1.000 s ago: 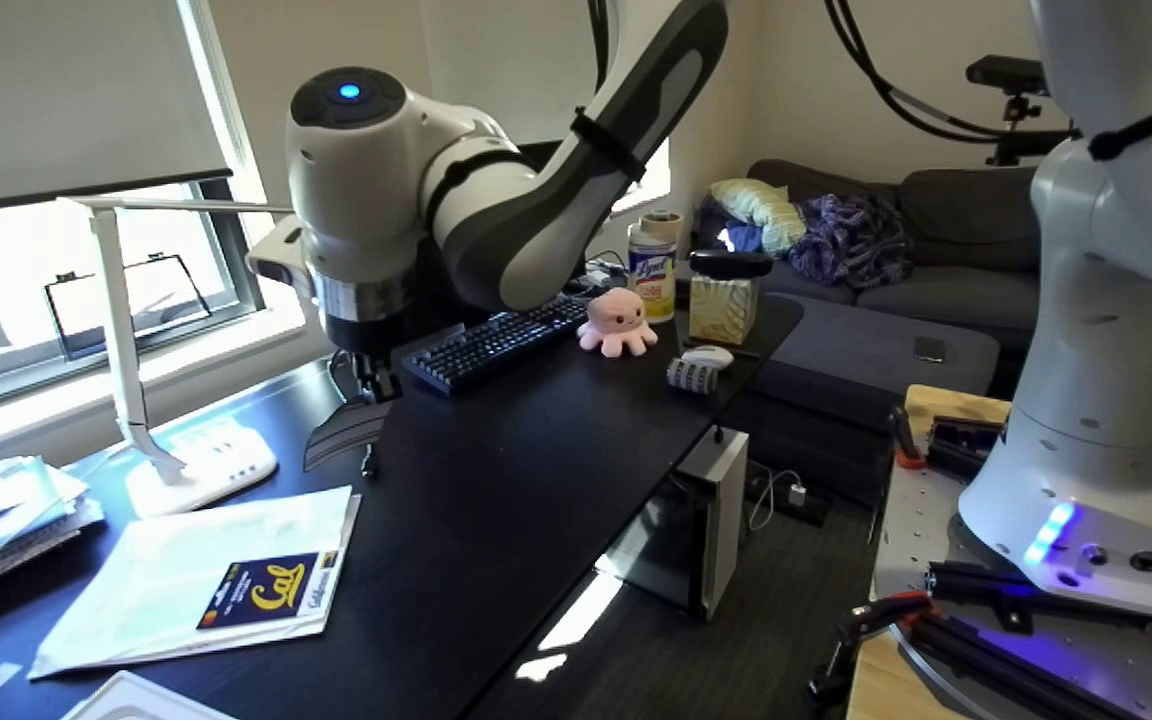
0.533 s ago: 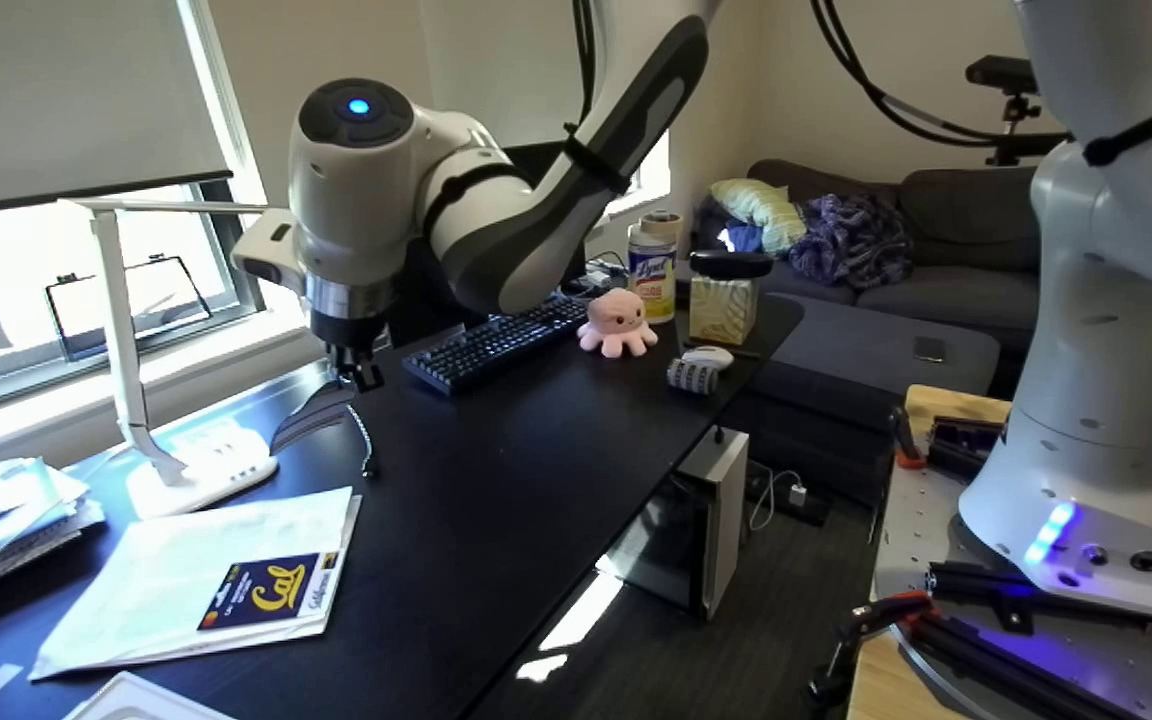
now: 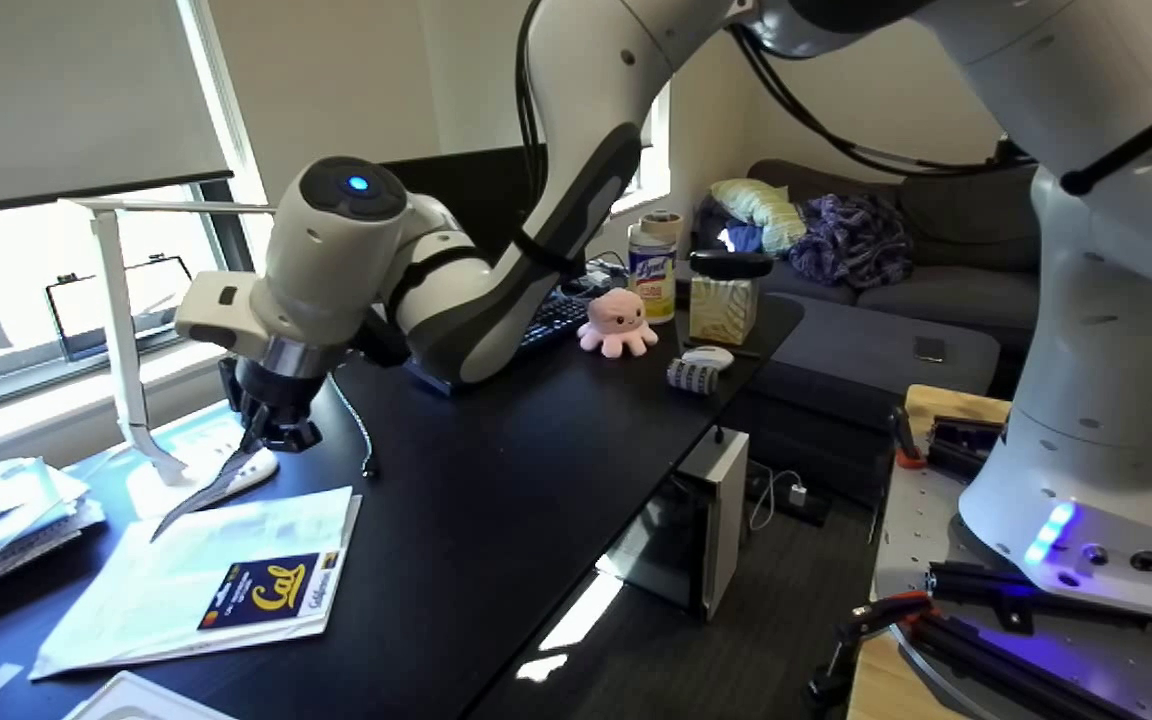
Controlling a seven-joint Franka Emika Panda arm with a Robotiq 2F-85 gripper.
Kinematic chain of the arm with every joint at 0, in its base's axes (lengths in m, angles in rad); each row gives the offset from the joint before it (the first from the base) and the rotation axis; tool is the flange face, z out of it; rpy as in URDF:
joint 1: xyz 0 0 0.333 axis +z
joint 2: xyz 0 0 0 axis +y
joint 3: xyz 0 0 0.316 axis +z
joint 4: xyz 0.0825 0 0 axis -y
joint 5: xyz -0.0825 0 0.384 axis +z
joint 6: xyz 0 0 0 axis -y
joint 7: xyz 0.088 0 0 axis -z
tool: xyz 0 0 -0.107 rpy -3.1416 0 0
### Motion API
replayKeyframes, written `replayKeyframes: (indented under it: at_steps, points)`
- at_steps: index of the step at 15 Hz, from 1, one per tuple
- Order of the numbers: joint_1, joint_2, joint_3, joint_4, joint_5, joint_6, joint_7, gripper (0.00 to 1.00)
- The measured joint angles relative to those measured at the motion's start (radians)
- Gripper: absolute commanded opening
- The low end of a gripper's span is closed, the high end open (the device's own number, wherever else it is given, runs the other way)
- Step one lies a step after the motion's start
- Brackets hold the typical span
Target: Move the flyer on the right of the table and put it on top of the stack of papers on the left
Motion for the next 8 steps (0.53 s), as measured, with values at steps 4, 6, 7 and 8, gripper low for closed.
replayKeyframes:
  at_steps: [4, 6, 7, 8]
  points:
    - [-0.042, 0.083, 0.039, 0.050, 0.002, 0.112, -0.195, 0.00]
    - [-0.085, 0.119, 0.089, 0.059, 0.006, 0.147, -0.315, 0.00]
    - [-0.109, 0.137, 0.120, 0.061, 0.008, 0.153, -0.376, 0.00]
    - [-0.130, 0.153, 0.147, 0.062, 0.009, 0.153, -0.428, 0.00]
